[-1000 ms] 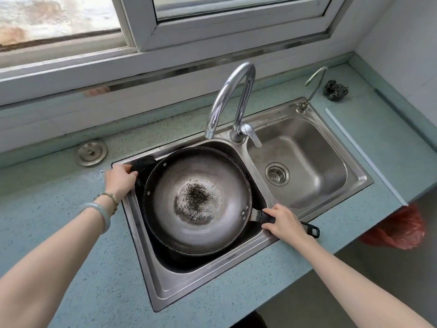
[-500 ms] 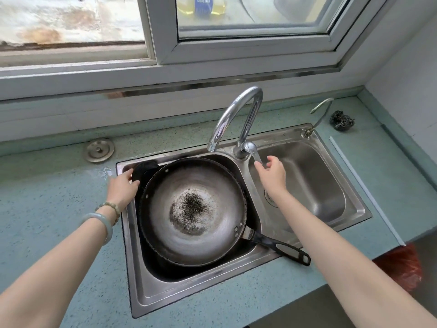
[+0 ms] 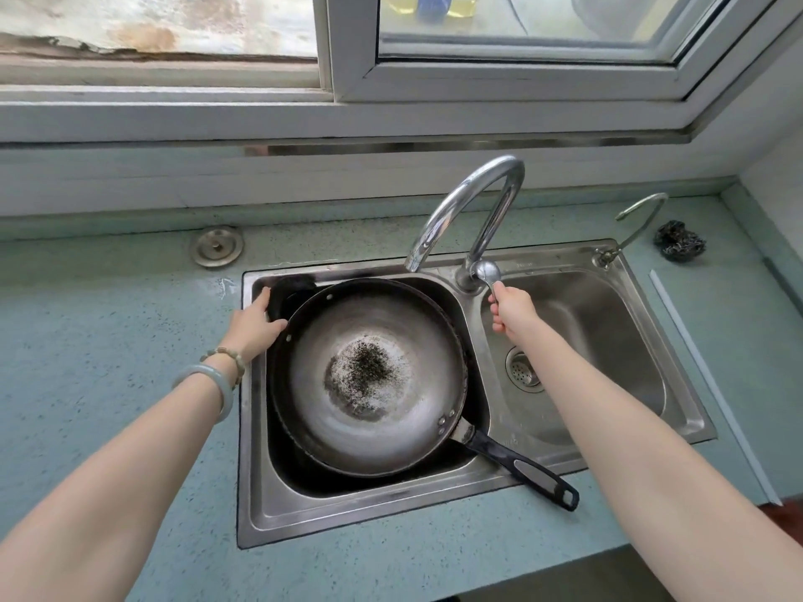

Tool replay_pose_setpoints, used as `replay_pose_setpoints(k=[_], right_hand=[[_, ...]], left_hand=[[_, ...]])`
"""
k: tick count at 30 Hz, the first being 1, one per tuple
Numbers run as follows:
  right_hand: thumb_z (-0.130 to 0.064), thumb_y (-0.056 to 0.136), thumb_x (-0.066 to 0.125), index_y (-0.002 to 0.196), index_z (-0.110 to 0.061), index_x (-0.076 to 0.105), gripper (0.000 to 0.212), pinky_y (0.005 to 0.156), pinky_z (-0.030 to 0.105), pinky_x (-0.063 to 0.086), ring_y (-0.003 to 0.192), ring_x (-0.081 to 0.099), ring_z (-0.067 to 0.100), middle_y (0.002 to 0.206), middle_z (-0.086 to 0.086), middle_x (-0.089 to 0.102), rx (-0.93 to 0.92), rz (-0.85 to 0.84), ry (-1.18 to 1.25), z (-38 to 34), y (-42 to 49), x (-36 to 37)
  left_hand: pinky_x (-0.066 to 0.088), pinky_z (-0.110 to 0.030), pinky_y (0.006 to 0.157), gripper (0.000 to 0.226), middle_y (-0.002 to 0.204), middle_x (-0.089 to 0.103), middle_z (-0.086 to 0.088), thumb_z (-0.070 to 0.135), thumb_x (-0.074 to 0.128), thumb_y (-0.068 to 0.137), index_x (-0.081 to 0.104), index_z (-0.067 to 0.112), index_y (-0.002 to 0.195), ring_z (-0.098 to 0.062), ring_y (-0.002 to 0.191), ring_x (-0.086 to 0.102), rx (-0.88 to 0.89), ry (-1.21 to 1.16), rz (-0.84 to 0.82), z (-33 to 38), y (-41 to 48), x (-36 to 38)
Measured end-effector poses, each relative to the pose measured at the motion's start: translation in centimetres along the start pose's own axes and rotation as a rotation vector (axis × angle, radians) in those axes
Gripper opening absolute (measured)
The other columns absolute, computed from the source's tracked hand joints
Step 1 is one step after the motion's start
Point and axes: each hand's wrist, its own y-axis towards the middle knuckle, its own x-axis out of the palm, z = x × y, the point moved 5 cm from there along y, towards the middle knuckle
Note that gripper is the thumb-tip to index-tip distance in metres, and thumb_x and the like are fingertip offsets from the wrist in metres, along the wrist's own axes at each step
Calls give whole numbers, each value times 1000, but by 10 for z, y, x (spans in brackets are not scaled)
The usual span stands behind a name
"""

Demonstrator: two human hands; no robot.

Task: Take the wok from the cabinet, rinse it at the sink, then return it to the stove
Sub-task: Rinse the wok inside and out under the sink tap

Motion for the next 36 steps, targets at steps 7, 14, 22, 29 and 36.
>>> replay_pose_setpoints(k=[7, 14, 22, 29, 36], right_hand=[[-22, 93, 43, 62, -13, 46, 33, 42, 26, 25, 51, 32, 16, 58, 3, 38, -7, 70, -51, -3, 1, -1], [-36, 93, 49, 62, -13, 49, 39, 42, 28, 29, 43, 37, 20, 59, 2, 44, 11, 113, -91, -8, 4, -2], [-37, 93, 49, 65, -12, 53, 38, 41, 27, 33, 44, 39, 20, 62, 3, 47, 38, 113, -67, -6, 5, -3], [-29, 94, 46, 104, -6, 54, 27, 83, 37, 46, 97, 56, 33, 110, 16, 56, -90, 269, -203, -17, -15, -15], [-13, 92, 49, 106, -1, 54, 20, 95, 36, 31, 110, 45, 34, 115, 21, 51, -414, 404, -235, -25, -50, 4]], left_hand=[[37, -36, 102, 76, 145, 42, -20, 10, 41, 82, 16, 28, 152, -37, 129, 44, -22, 40, 14, -5, 14, 4], [36, -36, 103, 78, 149, 36, -19, 12, 39, 81, 13, 35, 151, -37, 129, 44, -45, 41, 10, -11, 21, 8], [38, -32, 96, 76, 148, 38, -18, 11, 39, 83, 15, 33, 151, -36, 126, 48, -44, 29, 15, -10, 23, 9], [42, -30, 80, 73, 126, 56, -18, 13, 42, 80, 24, 34, 147, -32, 100, 58, -12, 18, 6, -10, 24, 9], [44, -31, 75, 71, 116, 60, -15, 12, 47, 84, 25, 31, 148, -27, 93, 60, 8, -14, 15, -8, 21, 10]])
